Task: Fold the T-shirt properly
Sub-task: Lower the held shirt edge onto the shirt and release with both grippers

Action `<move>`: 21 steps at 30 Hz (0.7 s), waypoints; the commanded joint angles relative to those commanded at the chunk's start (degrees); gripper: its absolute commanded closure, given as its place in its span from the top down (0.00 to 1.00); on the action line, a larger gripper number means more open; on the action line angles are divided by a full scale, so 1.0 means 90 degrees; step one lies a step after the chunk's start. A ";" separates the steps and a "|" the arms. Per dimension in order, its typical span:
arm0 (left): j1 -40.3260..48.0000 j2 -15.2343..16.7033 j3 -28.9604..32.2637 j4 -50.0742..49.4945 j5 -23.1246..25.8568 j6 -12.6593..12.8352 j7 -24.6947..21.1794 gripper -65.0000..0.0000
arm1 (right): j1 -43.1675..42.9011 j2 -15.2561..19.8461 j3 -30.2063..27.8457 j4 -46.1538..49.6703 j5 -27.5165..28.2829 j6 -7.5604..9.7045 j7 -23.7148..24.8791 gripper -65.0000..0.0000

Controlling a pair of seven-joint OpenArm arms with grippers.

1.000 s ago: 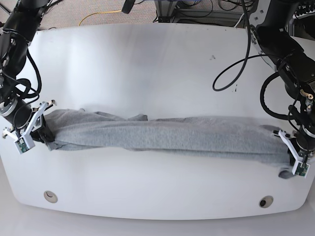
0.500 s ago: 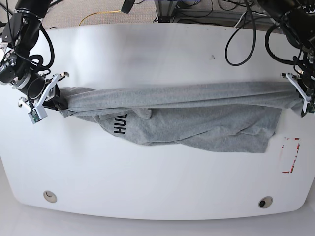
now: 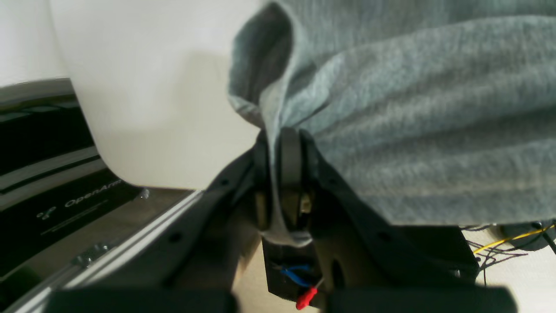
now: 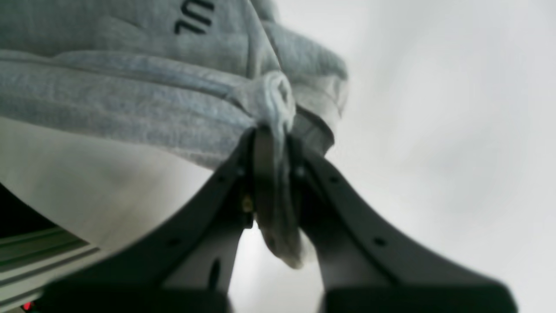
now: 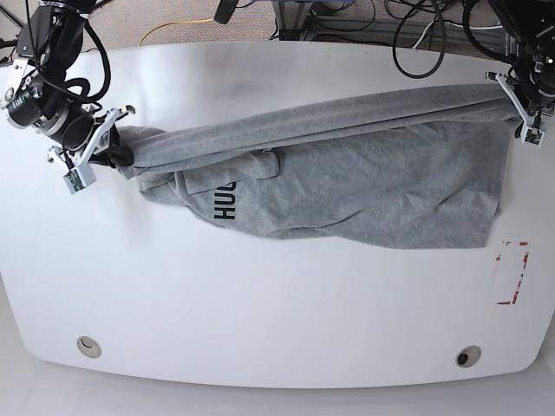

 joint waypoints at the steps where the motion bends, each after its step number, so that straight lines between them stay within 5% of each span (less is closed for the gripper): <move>1: -0.0010 -0.0010 0.0059 0.0000 0.0000 0.0000 0.0000 0.23 | 0.0000 -0.0039 0.0020 0.0000 0.0000 0.0000 0.0000 0.26; 4: -0.0127 -0.0010 0.0098 0.0000 0.0020 0.0000 0.0000 0.56 | -0.0098 -0.0215 0.0234 0.0000 -0.0039 -0.0010 0.0000 0.61; 7: -0.0186 -0.0010 0.0147 0.0000 0.0020 0.0000 0.0000 0.76 | -0.0371 -0.0283 0.0625 0.0000 0.0010 0.0020 0.0000 0.87; 15: -0.0371 -0.0176 0.0176 0.0020 -0.0039 0.0000 0.0000 0.73 | -0.0596 -0.0664 0.1524 -0.0029 0.0488 0.0264 0.0000 0.85; 21: -0.0811 -0.0176 0.0176 0.0000 0.0010 0.0000 0.0000 0.72 | 0.0068 -0.0635 0.0742 -0.0166 0.0586 0.0274 0.0000 0.82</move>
